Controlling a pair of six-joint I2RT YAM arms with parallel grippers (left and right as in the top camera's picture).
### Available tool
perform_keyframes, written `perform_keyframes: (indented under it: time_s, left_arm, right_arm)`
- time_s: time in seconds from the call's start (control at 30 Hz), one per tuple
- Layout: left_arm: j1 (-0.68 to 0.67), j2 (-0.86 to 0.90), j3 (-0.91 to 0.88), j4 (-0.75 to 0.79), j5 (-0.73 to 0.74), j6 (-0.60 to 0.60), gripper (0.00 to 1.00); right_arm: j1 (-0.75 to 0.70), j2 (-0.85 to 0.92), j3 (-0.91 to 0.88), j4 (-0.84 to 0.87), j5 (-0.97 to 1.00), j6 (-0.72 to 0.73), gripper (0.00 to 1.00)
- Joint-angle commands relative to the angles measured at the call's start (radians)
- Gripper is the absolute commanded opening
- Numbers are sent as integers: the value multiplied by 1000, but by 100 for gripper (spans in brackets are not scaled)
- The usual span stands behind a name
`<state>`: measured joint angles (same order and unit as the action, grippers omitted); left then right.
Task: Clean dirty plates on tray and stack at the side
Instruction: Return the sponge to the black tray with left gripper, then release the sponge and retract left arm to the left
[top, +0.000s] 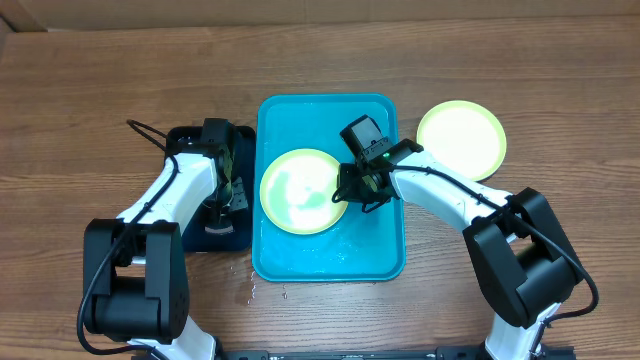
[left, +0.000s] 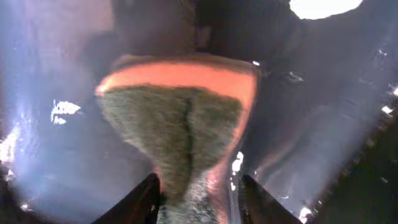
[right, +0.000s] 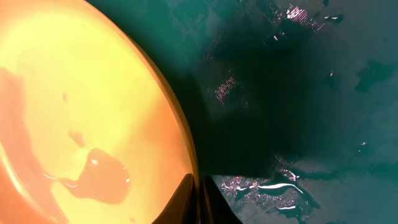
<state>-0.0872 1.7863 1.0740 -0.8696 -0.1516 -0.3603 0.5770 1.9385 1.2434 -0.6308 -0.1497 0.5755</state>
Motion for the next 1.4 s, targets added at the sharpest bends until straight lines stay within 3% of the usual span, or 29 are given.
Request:
perform_keyframes:
  time_s: [0.0, 0.2, 0.43, 0.63, 0.7, 0.73, 0.9, 1.0, 1.23, 1.37]
  left_arm:
    - [4, -17, 54, -32, 68, 68, 44]
    - [4, -96, 180, -149, 72, 77, 48]
    - [4, -362, 245, -177, 174, 91, 50]
    - [4, -617, 245, -179, 179, 91, 54]
    - [4, -682, 245, -179, 179, 91, 89]
    - [4, -712, 245, -182, 178, 91, 100]
    - [4, -803, 245, -201, 169, 92, 100]
    - [4, -813, 245, -208, 170, 91, 100]
    - [4, -789, 244, -206, 171, 91, 100]
    - [4, -760, 244, -208, 171, 91, 100]
  right_arm:
    - [6, 3, -6, 4, -2, -6, 11]
    - [6, 3, -6, -1, -2, -6, 22]
    - [6, 3, -7, 20, 2, -6, 24]
    - [6, 3, -13, 25, 47, -6, 24]
    - [6, 3, -19, 28, 55, -6, 24]
    - [6, 3, -26, 35, 60, -6, 24]
    - [6, 3, -49, 69, 62, -3, 18]
    - [6, 3, -49, 71, 62, 1, 4]
    - [-6, 3, -41, 113, 60, 0, 4]
    - [-43, -2, 42, 29, 55, 0, 4]
